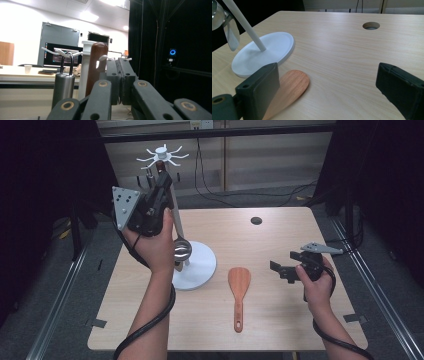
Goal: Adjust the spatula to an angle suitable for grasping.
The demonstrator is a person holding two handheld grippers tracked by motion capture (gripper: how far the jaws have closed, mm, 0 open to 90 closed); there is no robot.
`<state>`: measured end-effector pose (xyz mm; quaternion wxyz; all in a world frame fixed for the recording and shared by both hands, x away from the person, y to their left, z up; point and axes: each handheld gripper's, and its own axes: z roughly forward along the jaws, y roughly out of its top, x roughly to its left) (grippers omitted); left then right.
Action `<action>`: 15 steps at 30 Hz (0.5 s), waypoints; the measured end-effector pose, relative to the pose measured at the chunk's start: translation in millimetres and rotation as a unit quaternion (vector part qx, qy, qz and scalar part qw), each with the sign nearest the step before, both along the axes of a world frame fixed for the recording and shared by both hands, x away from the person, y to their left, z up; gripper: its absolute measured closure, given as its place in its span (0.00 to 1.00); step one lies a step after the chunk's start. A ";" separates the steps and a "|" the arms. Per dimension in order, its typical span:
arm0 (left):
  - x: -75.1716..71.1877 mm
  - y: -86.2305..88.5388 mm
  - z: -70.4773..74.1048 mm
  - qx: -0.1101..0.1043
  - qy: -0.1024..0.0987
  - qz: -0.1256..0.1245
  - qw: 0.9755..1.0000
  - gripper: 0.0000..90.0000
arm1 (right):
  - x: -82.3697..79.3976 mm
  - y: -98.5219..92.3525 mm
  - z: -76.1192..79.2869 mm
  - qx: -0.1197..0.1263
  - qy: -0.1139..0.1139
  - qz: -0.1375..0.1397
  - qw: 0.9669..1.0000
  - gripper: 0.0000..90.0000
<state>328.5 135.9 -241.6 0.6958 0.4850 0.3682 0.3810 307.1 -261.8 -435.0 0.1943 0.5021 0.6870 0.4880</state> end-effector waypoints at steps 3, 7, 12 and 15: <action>1.3 0.7 0.5 0.002 0.002 -0.001 1.000 0.98 | -0.2 0.0 0.5 0.001 0.001 0.000 1.000 0.05; 1.3 1.0 0.4 0.003 0.002 0.002 1.000 0.99 | -0.2 0.4 0.3 0.000 0.000 0.001 1.000 0.05; 2.3 2.6 -0.7 -0.002 0.008 0.001 1.000 0.99 | -0.1 0.5 -0.4 0.000 0.002 0.001 1.000 0.05; 3.5 4.7 -1.3 -0.002 0.010 0.004 1.000 0.99 | -0.1 0.5 -0.7 -0.001 0.003 0.002 1.000 0.05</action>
